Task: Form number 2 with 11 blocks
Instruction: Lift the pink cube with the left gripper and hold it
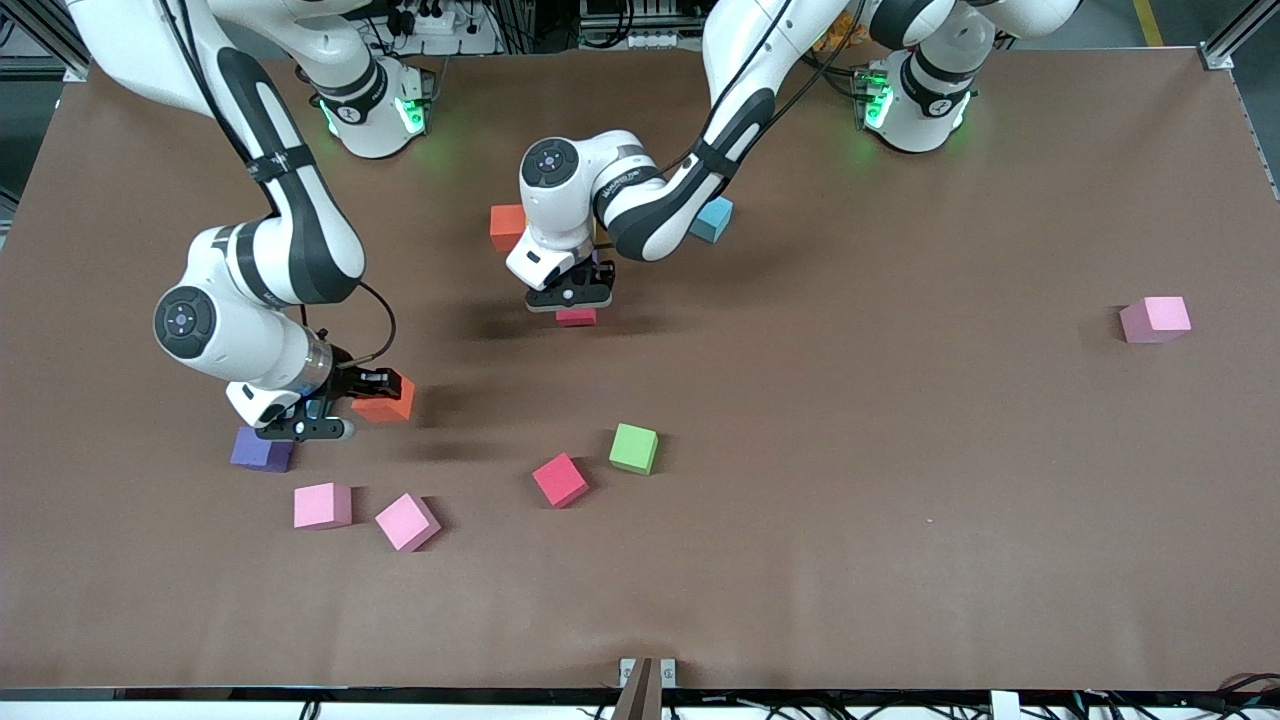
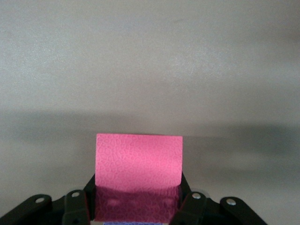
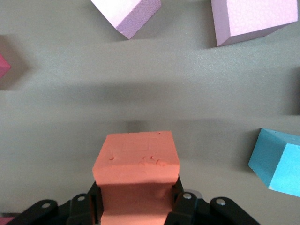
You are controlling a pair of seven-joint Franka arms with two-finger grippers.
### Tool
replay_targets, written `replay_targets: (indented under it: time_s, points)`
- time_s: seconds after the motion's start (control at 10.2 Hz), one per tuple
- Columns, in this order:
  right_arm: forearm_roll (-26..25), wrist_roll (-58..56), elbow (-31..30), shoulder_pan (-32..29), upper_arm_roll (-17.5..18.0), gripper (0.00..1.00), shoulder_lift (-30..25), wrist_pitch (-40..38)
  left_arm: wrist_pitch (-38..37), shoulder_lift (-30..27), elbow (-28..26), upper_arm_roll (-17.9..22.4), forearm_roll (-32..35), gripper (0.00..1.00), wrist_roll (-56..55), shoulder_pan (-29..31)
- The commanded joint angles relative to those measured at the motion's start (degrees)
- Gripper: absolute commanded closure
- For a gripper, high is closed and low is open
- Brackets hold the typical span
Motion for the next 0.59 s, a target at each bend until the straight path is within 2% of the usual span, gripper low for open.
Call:
replay_targets:
  time_s: [0.0,0.49]
  points:
    - [0.5,0.8,1.3,0.2,0.1,1.00,0.9,-0.3,0.7,-1.0,-0.9,-0.1,1.8,1.00,1.2,0.2]
    - [0.5,0.8,1.3,0.2,0.1,1.00,0.9,-0.2,1.0,-0.9,-1.1,0.1,2.0,1.00,0.4,-0.2]
